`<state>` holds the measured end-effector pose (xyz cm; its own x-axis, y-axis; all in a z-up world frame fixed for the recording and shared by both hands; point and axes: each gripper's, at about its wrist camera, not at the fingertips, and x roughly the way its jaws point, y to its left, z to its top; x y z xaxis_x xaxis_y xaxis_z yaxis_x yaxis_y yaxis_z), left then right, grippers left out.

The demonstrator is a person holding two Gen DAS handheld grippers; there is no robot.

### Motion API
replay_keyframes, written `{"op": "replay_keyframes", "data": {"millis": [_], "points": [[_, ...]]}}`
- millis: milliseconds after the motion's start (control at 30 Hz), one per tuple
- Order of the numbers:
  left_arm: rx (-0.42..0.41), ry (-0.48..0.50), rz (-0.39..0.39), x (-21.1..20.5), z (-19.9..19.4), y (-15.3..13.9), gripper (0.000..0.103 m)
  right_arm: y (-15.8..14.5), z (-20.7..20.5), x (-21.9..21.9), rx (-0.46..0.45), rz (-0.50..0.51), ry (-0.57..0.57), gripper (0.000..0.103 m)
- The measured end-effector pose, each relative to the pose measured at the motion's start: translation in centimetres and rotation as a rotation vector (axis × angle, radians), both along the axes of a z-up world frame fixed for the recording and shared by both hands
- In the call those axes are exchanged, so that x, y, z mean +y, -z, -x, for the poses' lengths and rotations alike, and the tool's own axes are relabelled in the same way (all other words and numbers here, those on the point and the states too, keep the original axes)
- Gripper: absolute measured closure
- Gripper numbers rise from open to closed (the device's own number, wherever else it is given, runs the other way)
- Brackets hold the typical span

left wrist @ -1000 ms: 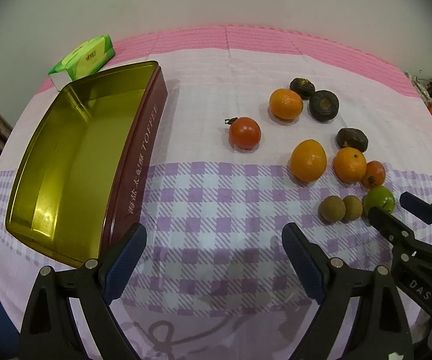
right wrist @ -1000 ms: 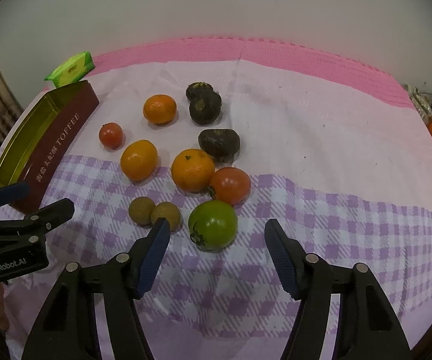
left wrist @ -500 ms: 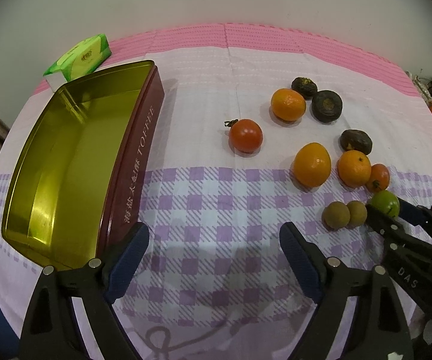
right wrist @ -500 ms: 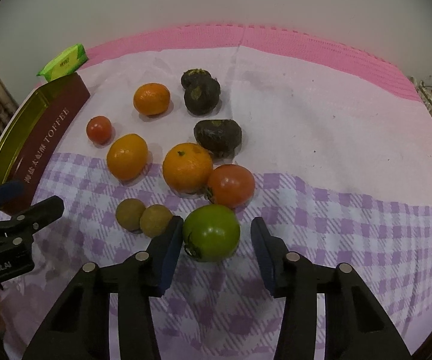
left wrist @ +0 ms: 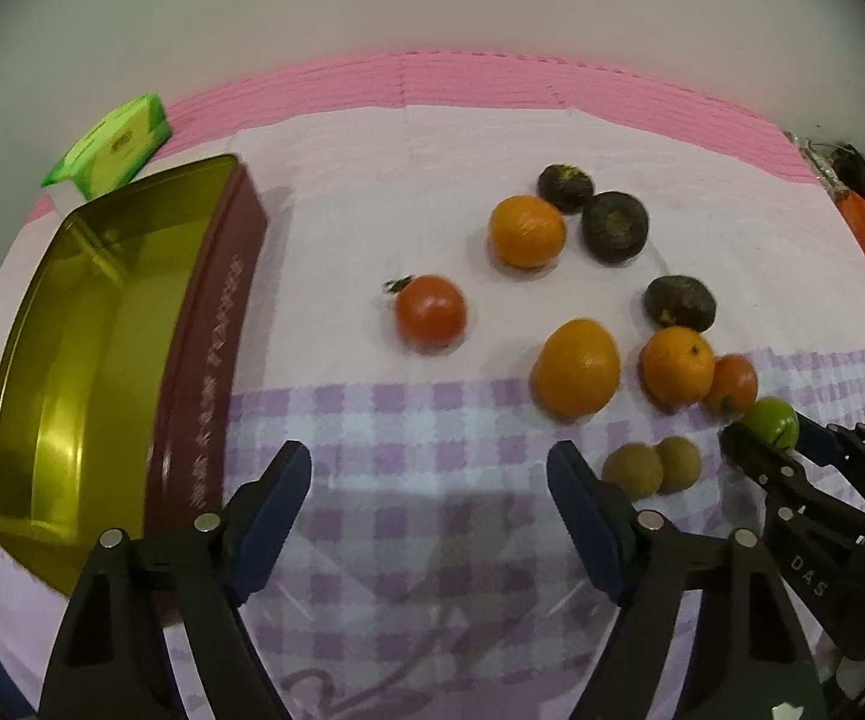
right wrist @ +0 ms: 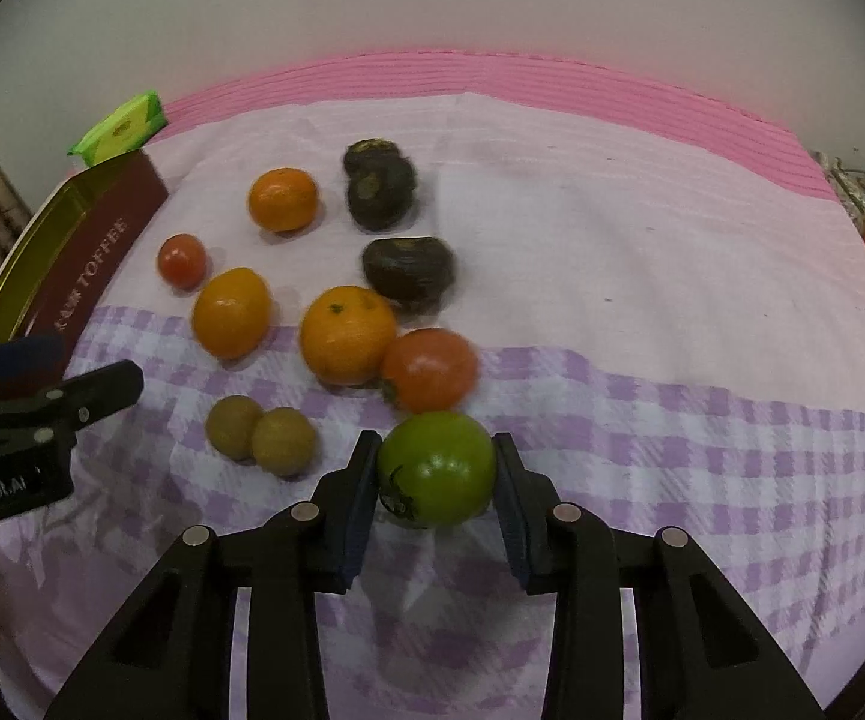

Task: Organize fruits
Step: 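Grasp green tomato with right tool while left tool grasps large orange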

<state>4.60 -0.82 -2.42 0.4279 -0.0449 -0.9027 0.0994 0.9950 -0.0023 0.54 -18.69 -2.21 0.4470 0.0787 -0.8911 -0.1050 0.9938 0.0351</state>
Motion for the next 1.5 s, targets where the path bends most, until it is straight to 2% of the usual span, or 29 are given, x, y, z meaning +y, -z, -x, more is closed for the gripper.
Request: {"op": "replay_keyframes", "data": {"millis": [133,200,400,567,667,900,1033,1167,1300,1500], "points": [[-0.002,0.035,0.016,-1.2,-1.2,-0.2,0.034,0.1,-0.5,-1.4,0.003,-0.014,0.044,0.065],[0.003,0.056,0.037,-1.7,-2.0,-0.3,0.040,0.1,-0.6,-1.8,0.006,-0.036,0.055,0.066],[0.010,0.109,0.080,-3.6,-3.6,-0.5,0.045,0.1,-0.6,-1.9,0.002,-0.046,0.052,0.065],[0.021,0.135,0.067,-4.7,-4.0,-0.5,0.046,0.0,-0.4,-2.3,0.002,-0.055,0.053,0.065],[0.047,0.134,0.098,-4.7,-4.2,0.0,0.046,0.0,-0.5,-2.3,0.003,-0.057,0.051,0.065],[0.044,0.158,0.089,-5.3,-4.0,0.1,0.048,-0.1,-0.5,-2.4,0.003,-0.063,0.053,0.065],[0.055,0.155,0.129,-5.2,-4.5,0.3,0.053,-0.2,-0.5,-2.4,0.004,-0.064,0.053,0.065],[0.056,0.182,0.137,-5.7,-4.4,0.5,0.059,-0.2,-0.5,-2.4,0.005,-0.066,0.054,0.065],[0.055,0.197,0.164,-5.9,-4.3,0.6,0.070,-0.2,-0.5,-2.4,0.005,-0.067,0.054,0.065],[0.052,0.208,0.171,-5.7,-4.0,0.6,0.070,-0.3,-0.5,-2.4,0.006,-0.069,0.053,0.065]]}}
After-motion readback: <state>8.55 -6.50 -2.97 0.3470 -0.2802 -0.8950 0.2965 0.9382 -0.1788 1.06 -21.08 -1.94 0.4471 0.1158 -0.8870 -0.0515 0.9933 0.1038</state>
